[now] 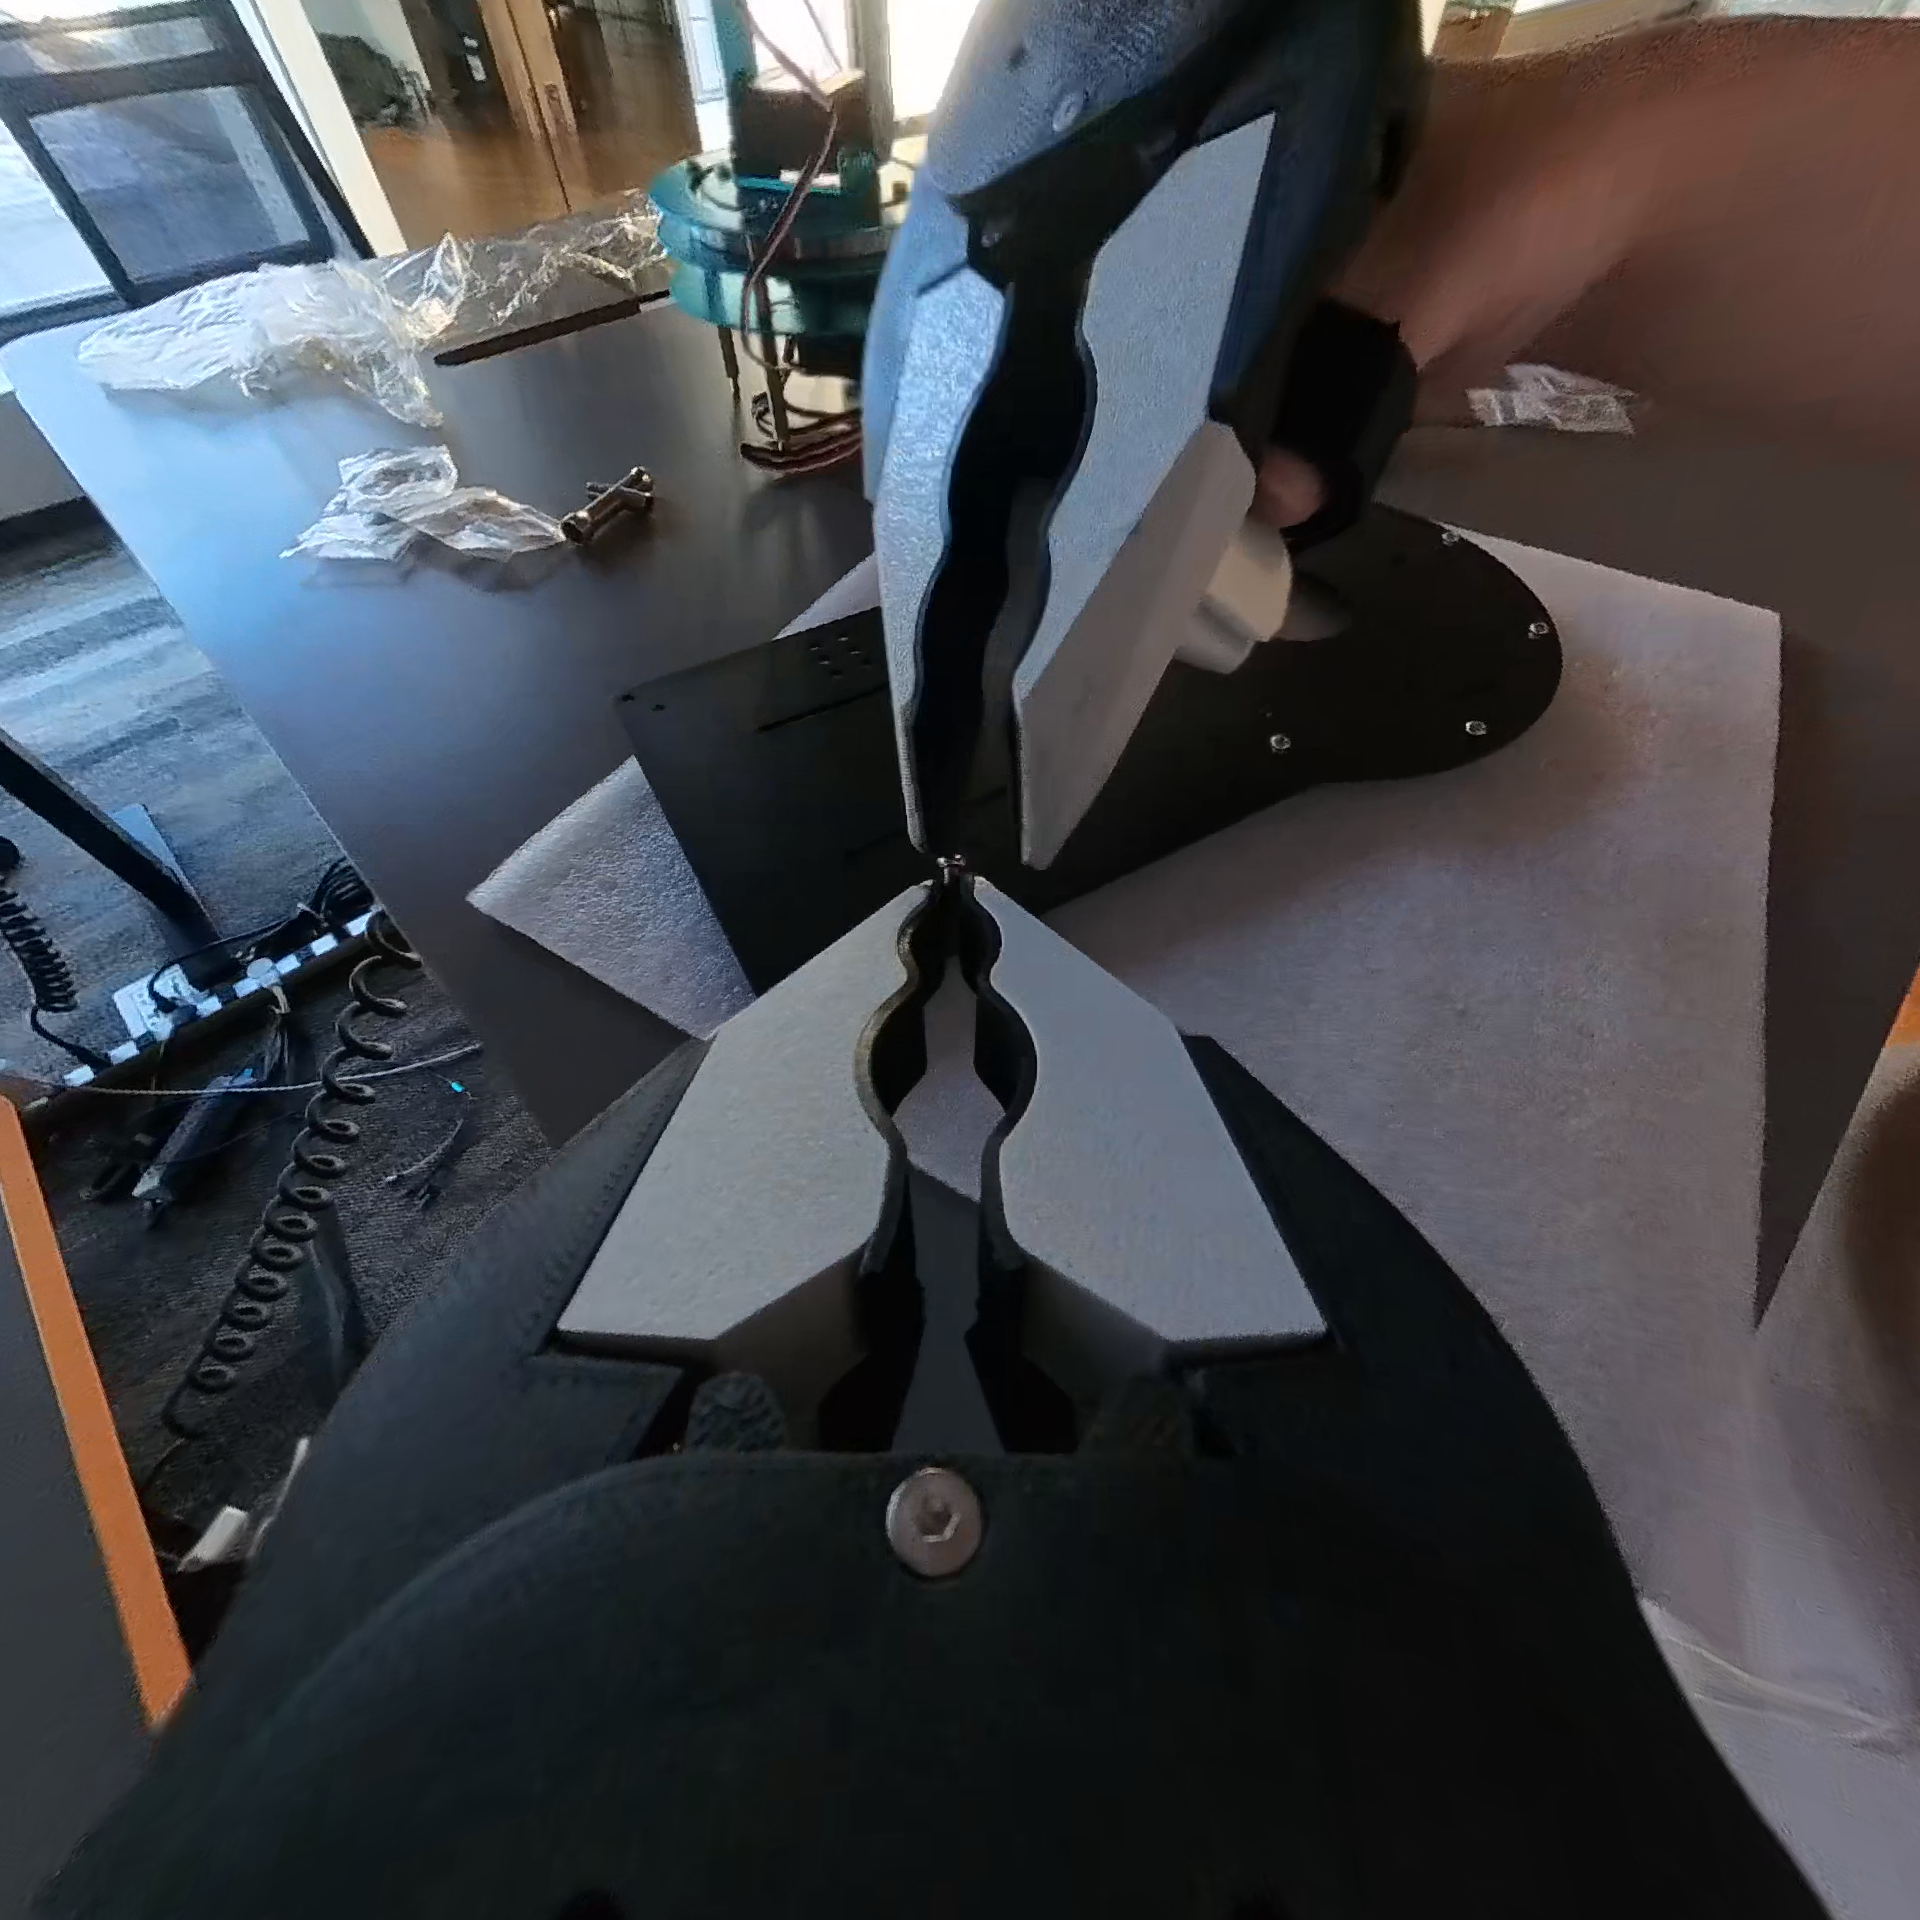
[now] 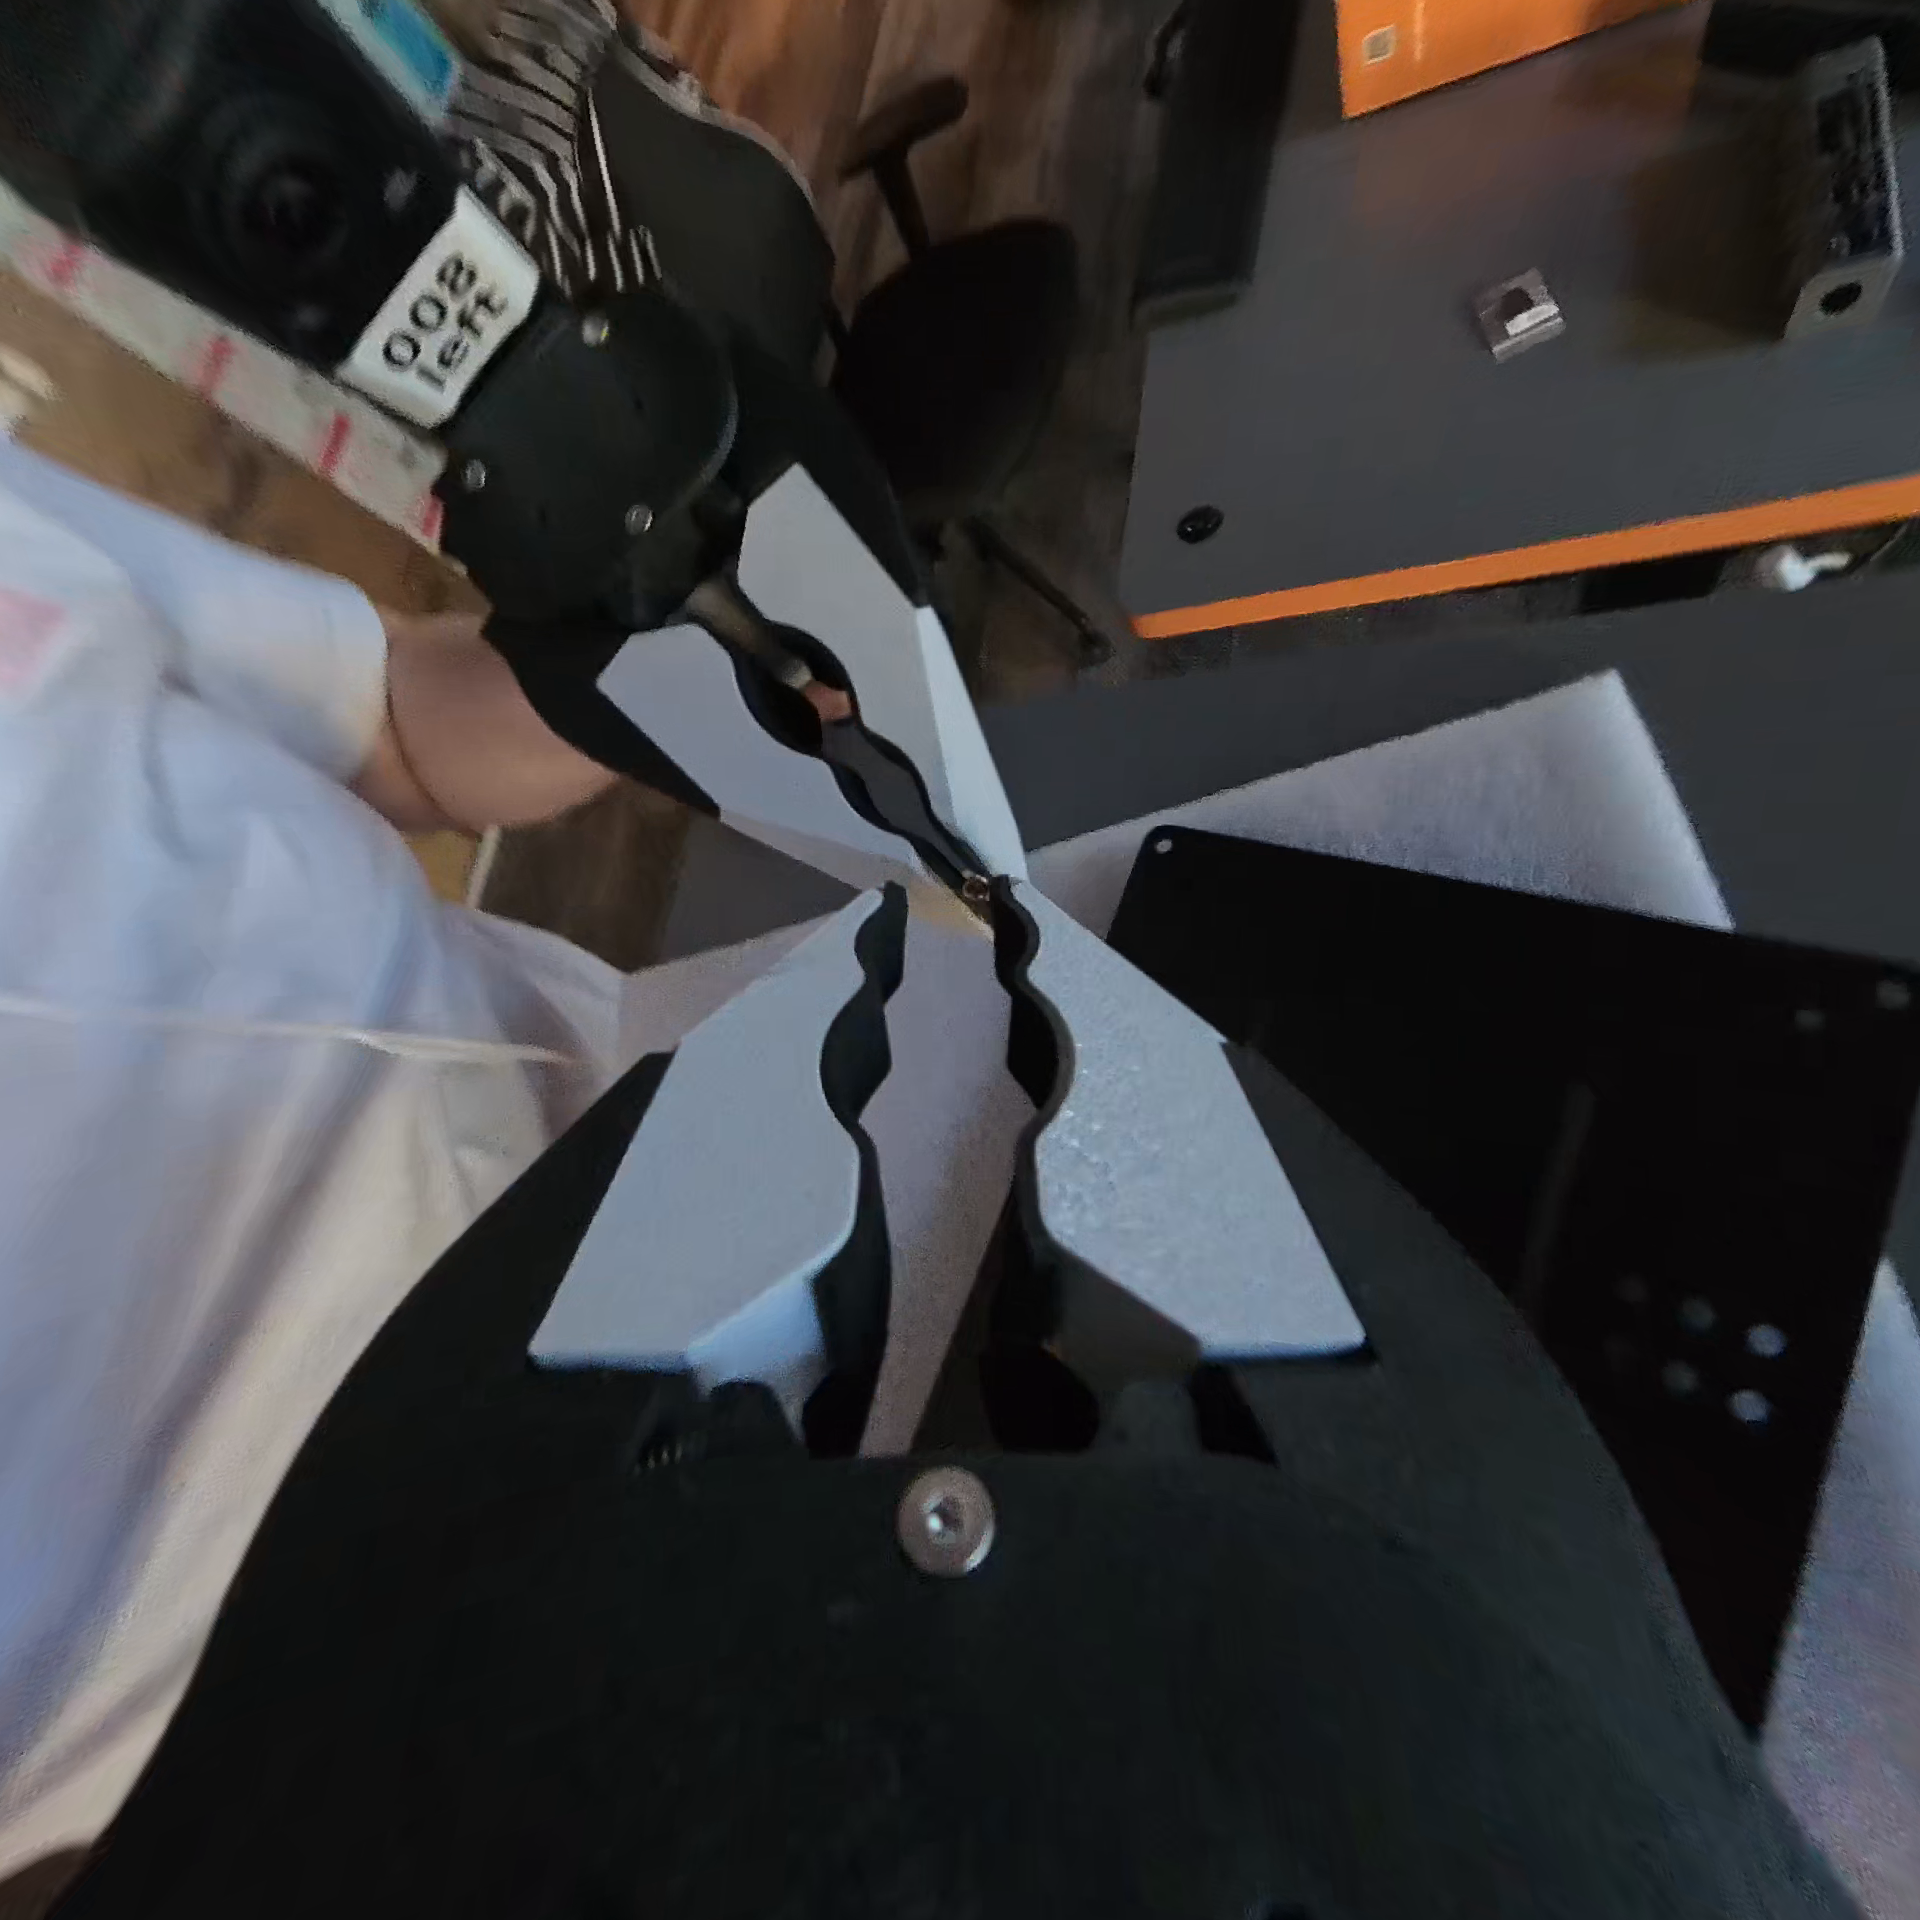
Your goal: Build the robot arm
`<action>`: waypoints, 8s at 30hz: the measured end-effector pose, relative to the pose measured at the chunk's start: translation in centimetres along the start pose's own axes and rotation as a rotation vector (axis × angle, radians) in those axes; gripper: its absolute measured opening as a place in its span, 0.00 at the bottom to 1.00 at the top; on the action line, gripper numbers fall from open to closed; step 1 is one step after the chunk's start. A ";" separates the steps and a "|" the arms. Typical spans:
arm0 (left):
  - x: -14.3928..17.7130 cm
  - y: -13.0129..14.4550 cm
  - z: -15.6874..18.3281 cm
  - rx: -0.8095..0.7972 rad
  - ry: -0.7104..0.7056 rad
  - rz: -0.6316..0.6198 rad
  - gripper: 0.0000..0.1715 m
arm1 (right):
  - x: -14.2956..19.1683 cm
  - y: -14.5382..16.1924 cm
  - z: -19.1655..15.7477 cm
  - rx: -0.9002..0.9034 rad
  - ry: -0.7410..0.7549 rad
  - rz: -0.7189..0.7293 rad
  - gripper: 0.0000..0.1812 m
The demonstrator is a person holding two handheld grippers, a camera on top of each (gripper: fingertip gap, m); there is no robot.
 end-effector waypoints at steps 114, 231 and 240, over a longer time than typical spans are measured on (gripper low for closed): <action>10.9 4.4 -7.0 0.103 -0.220 -0.064 0.16 | 8.6 -0.5 -2.8 0.343 0.653 -0.461 0.06; 1.5 -16.6 -4.1 0.244 0.547 0.210 0.07 | 2.7 -4.0 -1.8 0.332 0.343 0.320 0.08; 0.3 -14.5 -4.3 0.113 0.406 0.154 0.06 | 0.8 -3.5 0.2 0.302 0.351 0.274 0.08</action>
Point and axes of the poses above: each gripper's, where its closed fingertips meet, x back along the fingers, y out of its underside, z = x × y across the jaws, the point moved 5 cm from there along x, back along the fingers, and after that the axes turned 13 degrees about -y, right-handed, at the moved point
